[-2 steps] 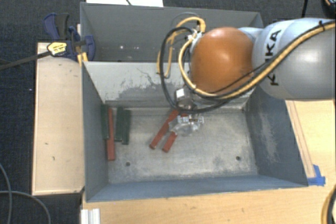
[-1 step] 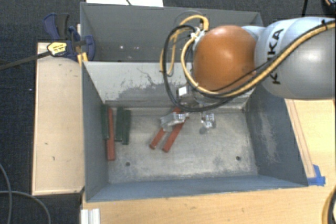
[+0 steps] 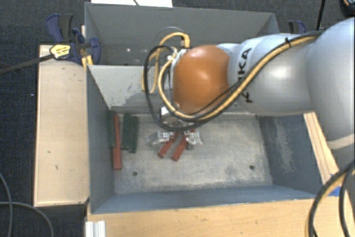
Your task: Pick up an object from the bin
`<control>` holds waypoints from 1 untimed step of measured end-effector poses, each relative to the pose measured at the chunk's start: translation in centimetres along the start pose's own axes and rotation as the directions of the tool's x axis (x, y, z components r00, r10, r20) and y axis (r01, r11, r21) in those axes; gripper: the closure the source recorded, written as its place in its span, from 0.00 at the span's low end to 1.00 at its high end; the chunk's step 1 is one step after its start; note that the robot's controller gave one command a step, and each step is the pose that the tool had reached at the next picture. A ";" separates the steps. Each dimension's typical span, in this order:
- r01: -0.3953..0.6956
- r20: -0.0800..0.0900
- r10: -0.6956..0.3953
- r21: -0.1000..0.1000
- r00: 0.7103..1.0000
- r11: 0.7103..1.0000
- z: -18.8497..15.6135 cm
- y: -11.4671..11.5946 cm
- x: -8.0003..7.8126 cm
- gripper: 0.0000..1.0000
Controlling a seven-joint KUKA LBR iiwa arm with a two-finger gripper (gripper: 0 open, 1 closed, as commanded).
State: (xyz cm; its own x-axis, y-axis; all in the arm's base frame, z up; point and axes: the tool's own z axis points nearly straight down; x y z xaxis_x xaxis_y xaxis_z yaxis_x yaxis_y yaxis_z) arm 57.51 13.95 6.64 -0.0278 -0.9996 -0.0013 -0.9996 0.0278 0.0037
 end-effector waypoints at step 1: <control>-0.009 0.001 0.009 0.002 1.000 1.000 -0.4 -0.1 0.2 1.00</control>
Offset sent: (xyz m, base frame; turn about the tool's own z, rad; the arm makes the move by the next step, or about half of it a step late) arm 0.0000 0.0000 0.0000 0.0000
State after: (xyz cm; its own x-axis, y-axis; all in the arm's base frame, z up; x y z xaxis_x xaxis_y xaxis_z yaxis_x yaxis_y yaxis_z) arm 57.60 13.73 7.06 -0.0365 -0.9993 -0.0020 -0.9993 0.0365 0.0020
